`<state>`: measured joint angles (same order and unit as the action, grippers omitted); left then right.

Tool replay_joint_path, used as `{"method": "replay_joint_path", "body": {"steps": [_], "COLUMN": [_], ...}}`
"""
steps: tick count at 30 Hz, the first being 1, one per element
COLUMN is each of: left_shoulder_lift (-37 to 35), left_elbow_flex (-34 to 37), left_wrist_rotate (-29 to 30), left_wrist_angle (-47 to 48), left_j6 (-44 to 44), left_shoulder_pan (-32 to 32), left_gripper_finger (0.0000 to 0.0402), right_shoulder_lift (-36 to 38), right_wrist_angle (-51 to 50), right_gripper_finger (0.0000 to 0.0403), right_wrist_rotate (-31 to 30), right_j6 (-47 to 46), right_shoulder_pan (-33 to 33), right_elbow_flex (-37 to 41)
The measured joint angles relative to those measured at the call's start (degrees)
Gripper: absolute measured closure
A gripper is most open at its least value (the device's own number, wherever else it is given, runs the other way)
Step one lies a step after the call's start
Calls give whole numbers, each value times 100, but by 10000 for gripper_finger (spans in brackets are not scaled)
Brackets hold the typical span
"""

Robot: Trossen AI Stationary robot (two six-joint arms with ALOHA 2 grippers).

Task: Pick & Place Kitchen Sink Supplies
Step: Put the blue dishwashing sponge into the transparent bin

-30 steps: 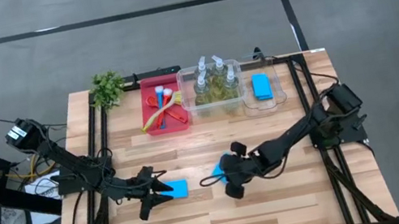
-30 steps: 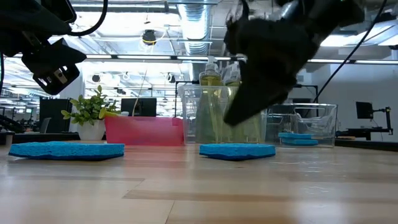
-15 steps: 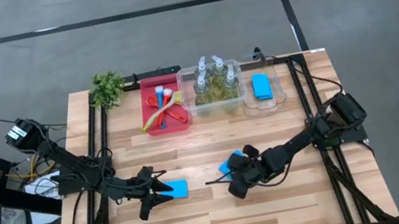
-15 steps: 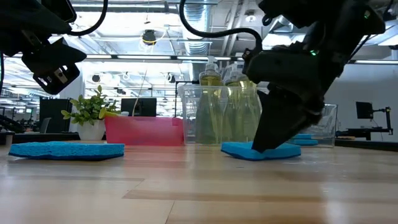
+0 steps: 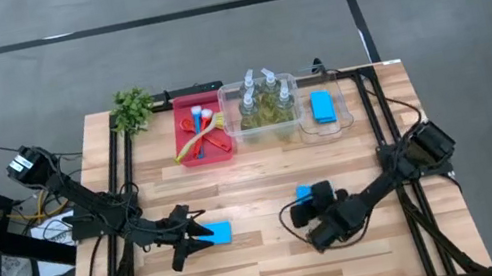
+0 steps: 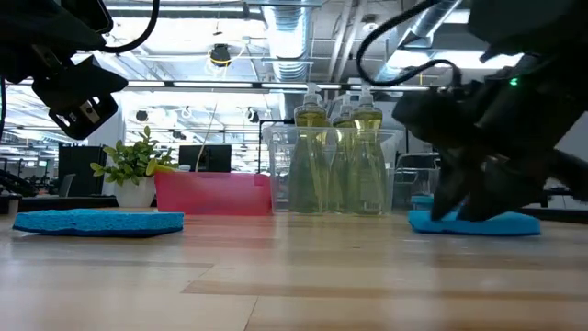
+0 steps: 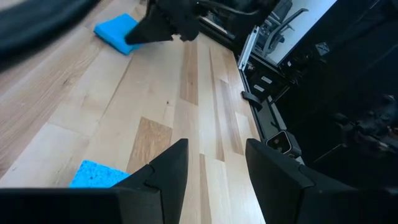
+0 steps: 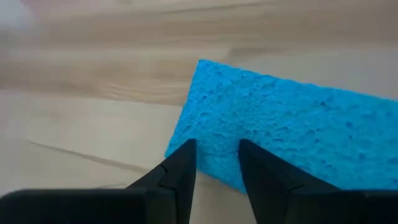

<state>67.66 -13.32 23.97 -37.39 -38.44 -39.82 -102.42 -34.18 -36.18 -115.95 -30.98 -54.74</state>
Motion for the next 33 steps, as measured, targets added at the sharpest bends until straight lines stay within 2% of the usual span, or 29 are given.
{"method": "replay_joint_path", "body": {"steps": [2,7,17,22,28,31,33], "left_shoulder_lift": [0,0,0,0,0,0,0], "left_elbow_flex": [0,0,0,0,0,0,0], "left_wrist_rotate": [0,0,0,0,0,0,0], "left_wrist_angle": [0,2,0,-2,-15,-15,-17], "left_j6": [2,42,15,0,0,0,0], "left_shoulder_pan": [-1,-1,-1,-1,0,0,-1], "left_gripper_finger": [239,239,239,239,239,239,239], "right_shoulder_lift": [-8,-17,-1,22,38,38,38], "right_wrist_angle": [568,1754,1836,1699,654,113,-61], "right_gripper_finger": [285,285,285,285,285,285,285], "right_wrist_rotate": [-286,-768,-962,-960,-957,-942,-735], "right_j6": [-361,-118,97,896,1948,2895,3872], "right_shoulder_pan": [-97,-129,-144,-155,-55,16,70], "right_elbow_flex": [-8,-15,-20,-281,-961,-1314,-1476]}}
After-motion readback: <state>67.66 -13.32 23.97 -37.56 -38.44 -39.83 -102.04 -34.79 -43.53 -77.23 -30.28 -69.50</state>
